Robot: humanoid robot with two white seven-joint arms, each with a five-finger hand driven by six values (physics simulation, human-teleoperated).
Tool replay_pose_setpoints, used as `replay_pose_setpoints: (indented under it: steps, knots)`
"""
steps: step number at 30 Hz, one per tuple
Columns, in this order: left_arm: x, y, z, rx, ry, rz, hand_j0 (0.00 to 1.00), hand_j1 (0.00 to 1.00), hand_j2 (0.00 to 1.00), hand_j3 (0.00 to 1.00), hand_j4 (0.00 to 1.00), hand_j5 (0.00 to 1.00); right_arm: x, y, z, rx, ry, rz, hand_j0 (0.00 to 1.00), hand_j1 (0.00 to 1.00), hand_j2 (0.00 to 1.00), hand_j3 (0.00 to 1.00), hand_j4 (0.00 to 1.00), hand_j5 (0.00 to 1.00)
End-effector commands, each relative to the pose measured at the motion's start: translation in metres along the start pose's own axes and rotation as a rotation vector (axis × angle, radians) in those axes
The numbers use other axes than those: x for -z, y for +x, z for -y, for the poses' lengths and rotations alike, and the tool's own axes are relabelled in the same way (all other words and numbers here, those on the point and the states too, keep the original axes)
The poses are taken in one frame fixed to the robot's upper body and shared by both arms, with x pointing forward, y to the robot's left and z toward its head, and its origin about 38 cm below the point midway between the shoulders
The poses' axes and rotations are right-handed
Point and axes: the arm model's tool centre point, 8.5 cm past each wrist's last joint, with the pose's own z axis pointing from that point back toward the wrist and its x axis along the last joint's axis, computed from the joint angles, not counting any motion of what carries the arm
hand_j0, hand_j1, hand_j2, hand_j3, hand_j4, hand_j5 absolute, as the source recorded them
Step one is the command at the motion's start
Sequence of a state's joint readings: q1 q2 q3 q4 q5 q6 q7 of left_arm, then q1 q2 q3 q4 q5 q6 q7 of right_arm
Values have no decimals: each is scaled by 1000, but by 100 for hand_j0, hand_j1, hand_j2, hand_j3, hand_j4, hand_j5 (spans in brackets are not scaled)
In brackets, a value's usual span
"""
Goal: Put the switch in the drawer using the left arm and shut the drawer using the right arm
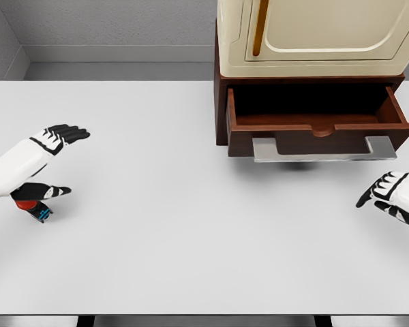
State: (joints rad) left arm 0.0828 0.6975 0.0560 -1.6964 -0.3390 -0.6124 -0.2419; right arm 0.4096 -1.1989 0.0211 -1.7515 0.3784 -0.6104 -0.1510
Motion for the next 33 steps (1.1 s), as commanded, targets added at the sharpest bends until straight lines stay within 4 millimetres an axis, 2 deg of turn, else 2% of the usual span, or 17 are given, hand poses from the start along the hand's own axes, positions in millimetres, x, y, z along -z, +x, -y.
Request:
replay_pose_setpoints:
  steps: [1,6,8,13,18,27,30,33]
  knots:
    - [-3,-2,-11,9,34,-8,100,100,100,100,100,100,1,2,1,-3,-2,8,51,51,51,51,51,51]
    - [-14,-7,-30,-156,160,11,100,100,100,100,100,100,1,2,1,-1,-4,8,53,53,53,53,53,53]
    - [-25,-15,-37,-234,182,4,100,100,100,100,100,100,1,2,3,-3,-16,5,54,54,54,54,54,54]
    - [-48,-20,-34,-415,217,-15,100,100,100,100,100,100,2,2,2,3,-31,3,54,54,54,54,54,54]
    - [-71,-18,-7,-563,207,-59,100,100,100,100,100,100,1,1,1,2,-29,-2,54,54,54,54,54,54]
    - [-84,-18,22,-659,167,-102,100,100,100,100,100,100,1,0,0,-16,-18,-3,55,55,55,55,55,55]
    - [-89,-23,25,-667,172,-127,100,100,100,100,100,100,2,0,1,-18,-18,-3,55,55,55,55,55,55]
    - [-90,-21,33,-684,141,-119,100,100,100,100,100,100,2,0,1,-18,-17,-3,55,55,55,55,55,55]
